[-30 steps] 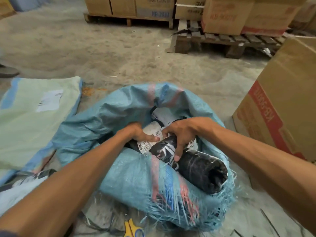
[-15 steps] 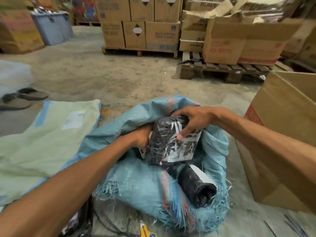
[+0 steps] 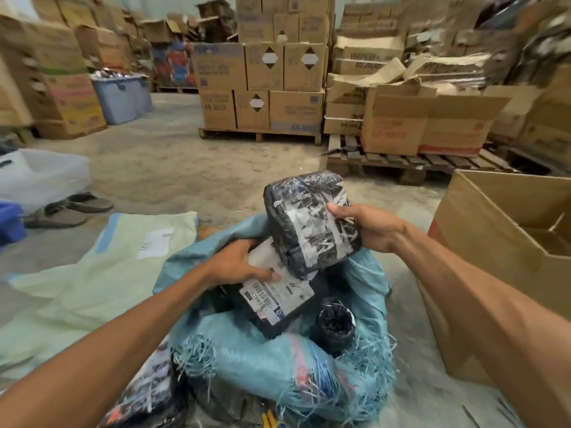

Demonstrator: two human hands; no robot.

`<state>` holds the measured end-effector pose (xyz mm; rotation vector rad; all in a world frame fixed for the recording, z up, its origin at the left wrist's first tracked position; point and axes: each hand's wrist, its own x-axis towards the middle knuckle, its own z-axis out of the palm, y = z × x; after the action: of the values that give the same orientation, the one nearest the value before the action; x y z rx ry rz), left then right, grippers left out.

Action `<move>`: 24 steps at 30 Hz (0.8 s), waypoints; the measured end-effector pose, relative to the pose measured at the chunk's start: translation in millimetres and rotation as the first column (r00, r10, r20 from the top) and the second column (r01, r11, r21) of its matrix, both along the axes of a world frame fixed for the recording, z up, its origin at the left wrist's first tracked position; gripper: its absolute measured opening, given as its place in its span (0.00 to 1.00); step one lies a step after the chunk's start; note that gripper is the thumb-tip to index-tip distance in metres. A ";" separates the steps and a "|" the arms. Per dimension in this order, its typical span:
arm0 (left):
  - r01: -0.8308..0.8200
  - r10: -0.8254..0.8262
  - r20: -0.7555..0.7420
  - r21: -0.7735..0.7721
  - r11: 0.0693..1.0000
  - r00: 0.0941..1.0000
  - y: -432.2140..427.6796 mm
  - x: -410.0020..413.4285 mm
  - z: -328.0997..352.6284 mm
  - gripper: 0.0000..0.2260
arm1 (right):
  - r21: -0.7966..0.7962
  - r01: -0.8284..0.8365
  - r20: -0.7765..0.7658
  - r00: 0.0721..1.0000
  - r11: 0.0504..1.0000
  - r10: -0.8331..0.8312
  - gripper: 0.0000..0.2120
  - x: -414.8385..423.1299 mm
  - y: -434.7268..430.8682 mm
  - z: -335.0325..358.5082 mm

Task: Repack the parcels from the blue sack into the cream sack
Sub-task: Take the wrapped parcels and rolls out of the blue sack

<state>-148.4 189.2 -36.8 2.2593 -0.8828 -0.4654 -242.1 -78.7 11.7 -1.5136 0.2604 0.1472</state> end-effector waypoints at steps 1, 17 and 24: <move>-0.032 0.032 -0.030 -0.026 0.999 0.999 6.8 -5.3 4.0 0.27 | 0.040 0.029 0.010 1.000 0.999 -0.029 0.17 1.7 4.5 -1.1; -0.753 0.523 -0.543 -0.508 0.419 0.657 225.3 -56.5 88.7 0.14 | 0.324 0.139 0.071 0.983 0.936 -0.171 0.21 41.3 169.9 15.2; -0.880 0.621 -0.632 -0.411 0.238 0.464 336.7 -96.2 42.5 0.16 | 0.131 0.074 -0.136 0.989 0.989 -0.056 0.21 25.8 303.5 -41.4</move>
<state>-244.6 525.9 5.7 1.4861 0.3363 0.0070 -216.2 224.8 -29.6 -1.3602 0.3974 0.2092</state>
